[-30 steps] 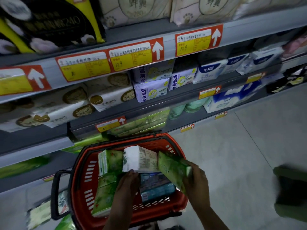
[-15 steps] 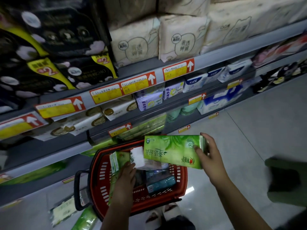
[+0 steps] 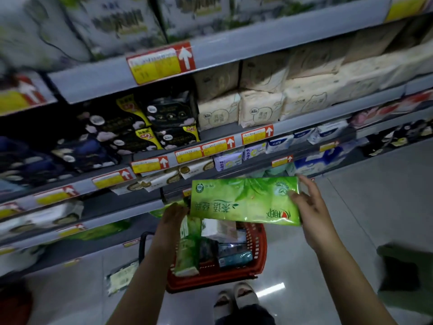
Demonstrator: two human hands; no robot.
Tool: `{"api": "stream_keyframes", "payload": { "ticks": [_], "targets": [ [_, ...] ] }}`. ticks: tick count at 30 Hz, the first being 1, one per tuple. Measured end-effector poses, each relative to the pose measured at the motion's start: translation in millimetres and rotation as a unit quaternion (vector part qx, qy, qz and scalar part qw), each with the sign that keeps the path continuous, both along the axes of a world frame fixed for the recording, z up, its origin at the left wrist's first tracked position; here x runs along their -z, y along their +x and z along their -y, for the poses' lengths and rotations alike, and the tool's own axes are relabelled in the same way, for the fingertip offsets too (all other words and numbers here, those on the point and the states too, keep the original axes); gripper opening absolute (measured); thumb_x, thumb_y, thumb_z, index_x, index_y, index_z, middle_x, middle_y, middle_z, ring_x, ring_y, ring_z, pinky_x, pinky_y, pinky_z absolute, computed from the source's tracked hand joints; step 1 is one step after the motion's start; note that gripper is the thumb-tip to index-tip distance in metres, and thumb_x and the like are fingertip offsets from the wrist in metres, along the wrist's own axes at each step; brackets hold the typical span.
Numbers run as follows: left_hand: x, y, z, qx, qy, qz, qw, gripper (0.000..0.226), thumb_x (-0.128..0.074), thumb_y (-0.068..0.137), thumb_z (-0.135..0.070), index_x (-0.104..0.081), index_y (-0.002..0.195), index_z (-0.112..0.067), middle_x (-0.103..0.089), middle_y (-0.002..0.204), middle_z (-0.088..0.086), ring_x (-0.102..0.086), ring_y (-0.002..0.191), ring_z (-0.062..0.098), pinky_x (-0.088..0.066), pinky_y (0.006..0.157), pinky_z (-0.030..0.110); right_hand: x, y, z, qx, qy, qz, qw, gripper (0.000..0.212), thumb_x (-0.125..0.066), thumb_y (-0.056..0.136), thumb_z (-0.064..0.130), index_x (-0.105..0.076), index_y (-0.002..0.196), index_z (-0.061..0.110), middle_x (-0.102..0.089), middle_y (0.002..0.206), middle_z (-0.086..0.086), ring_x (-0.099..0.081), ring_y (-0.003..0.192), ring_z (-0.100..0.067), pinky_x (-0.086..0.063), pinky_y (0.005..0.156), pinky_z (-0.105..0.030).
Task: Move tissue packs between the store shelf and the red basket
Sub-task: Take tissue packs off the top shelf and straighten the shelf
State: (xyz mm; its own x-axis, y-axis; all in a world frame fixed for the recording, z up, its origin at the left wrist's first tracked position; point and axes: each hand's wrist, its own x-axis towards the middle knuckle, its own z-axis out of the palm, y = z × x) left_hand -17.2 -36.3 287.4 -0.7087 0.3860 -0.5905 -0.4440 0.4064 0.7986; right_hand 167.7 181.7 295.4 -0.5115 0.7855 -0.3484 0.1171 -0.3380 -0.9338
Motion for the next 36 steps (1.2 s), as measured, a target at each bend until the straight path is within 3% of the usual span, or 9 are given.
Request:
{"api": "stream_keyframes", "payload": {
  "ticks": [3, 5, 6, 9, 13, 18, 23, 27, 36],
  "targets": [
    [-32, -11, 4, -0.043, 0.014, -0.013, 0.999, 0.042, -0.045, 0.099, -0.016, -0.04, 0.14, -0.007, -0.045, 0.14, 0.009, -0.056, 0.095, 0.012, -0.043, 0.08, 0.023, -37, -5, -8, 0.005, 0.006, -0.039, 0.999, 0.04, -0.052, 0.093, 0.008, -0.058, 0.106, 0.045, -0.063, 0.093, -0.003, -0.065, 0.074, -0.012, -0.054, 0.059, -0.028],
    [-55, -14, 7, -0.06, 0.045, 0.011, 0.997, 0.04, -0.044, 0.099, -0.016, -0.04, 0.138, -0.01, -0.055, 0.125, 0.01, -0.065, 0.07, 0.004, -0.049, 0.062, 0.016, -58, -8, -13, -0.007, -0.011, -0.069, 0.998, 0.038, -0.05, 0.094, 0.007, -0.058, 0.111, 0.04, -0.067, 0.091, 0.002, -0.066, 0.072, -0.008, -0.054, 0.054, -0.025],
    [-68, -14, 8, -0.059, 0.058, 0.012, 0.996, 0.038, -0.046, 0.098, -0.019, -0.041, 0.135, -0.011, -0.057, 0.124, 0.009, -0.066, 0.072, 0.003, -0.049, 0.066, 0.016, -68, -10, -14, -0.012, -0.025, -0.082, 0.996, 0.037, -0.049, 0.094, 0.007, -0.058, 0.113, 0.037, -0.069, 0.092, 0.004, -0.067, 0.072, -0.008, -0.054, 0.052, -0.025],
    [-108, -16, 6, -0.041, 0.09, 0.008, 0.995, 0.046, -0.051, 0.095, -0.028, -0.046, 0.136, -0.009, -0.054, 0.135, 0.01, -0.058, 0.103, 0.016, -0.043, 0.09, 0.029, -98, -15, -16, -0.016, -0.054, -0.115, 0.992, 0.034, -0.048, 0.094, 0.009, -0.058, 0.115, 0.034, -0.069, 0.095, 0.005, -0.068, 0.074, -0.009, -0.053, 0.05, -0.026],
    [-166, -25, -1, 0.0, 0.14, -0.012, 0.99, 0.045, -0.062, 0.085, -0.038, -0.059, 0.12, -0.009, -0.068, 0.113, 0.016, -0.068, 0.095, 0.029, -0.052, 0.082, 0.038, -140, -19, -16, -0.033, -0.06, -0.146, 0.987, 0.035, -0.046, 0.094, 0.009, -0.055, 0.123, 0.027, -0.068, 0.1, 0.001, -0.068, 0.076, -0.011, -0.053, 0.053, -0.026],
    [-223, -20, 2, 0.033, 0.191, -0.073, 0.978, 0.027, -0.058, 0.086, -0.036, -0.063, 0.108, -0.02, -0.076, 0.093, 0.001, -0.073, 0.078, 0.018, -0.054, 0.06, 0.028, -190, -19, -19, -0.041, -0.038, -0.168, 0.984, 0.03, -0.044, 0.095, 0.014, -0.057, 0.114, 0.033, -0.072, 0.094, 0.005, -0.069, 0.074, -0.012, -0.054, 0.054, -0.029],
    [-261, -9, 16, 0.051, 0.214, -0.089, 0.971, 0.047, -0.059, 0.079, -0.036, -0.061, 0.119, -0.013, -0.072, 0.111, 0.008, -0.069, 0.1, 0.024, -0.058, 0.076, 0.032, -235, -16, -17, -0.051, -0.02, -0.177, 0.983, 0.027, -0.045, 0.094, 0.016, -0.059, 0.106, 0.036, -0.071, 0.09, 0.004, -0.067, 0.072, -0.014, -0.051, 0.058, -0.031],
    [-280, -5, 23, 0.031, 0.22, -0.102, 0.97, 0.063, -0.068, 0.07, -0.041, -0.058, 0.125, -0.012, -0.068, 0.119, 0.009, -0.066, 0.106, 0.025, -0.054, 0.085, 0.035, -259, -16, -12, -0.05, 0.008, -0.187, 0.981, 0.025, -0.047, 0.094, 0.016, -0.06, 0.101, 0.036, -0.072, 0.084, 0.008, -0.066, 0.068, -0.01, -0.052, 0.051, -0.024],
    [-312, 0, 32, 0.043, 0.24, -0.112, 0.963, 0.054, -0.073, 0.07, -0.038, -0.064, 0.114, -0.009, -0.073, 0.108, 0.012, -0.068, 0.102, 0.028, -0.049, 0.097, 0.044, -292, -14, -12, -0.072, 0.035, -0.2, 0.976, 0.025, -0.046, 0.094, 0.018, -0.058, 0.102, 0.038, -0.067, 0.095, 0.001, -0.064, 0.073, -0.015, -0.052, 0.048, -0.024]
  ]
}}
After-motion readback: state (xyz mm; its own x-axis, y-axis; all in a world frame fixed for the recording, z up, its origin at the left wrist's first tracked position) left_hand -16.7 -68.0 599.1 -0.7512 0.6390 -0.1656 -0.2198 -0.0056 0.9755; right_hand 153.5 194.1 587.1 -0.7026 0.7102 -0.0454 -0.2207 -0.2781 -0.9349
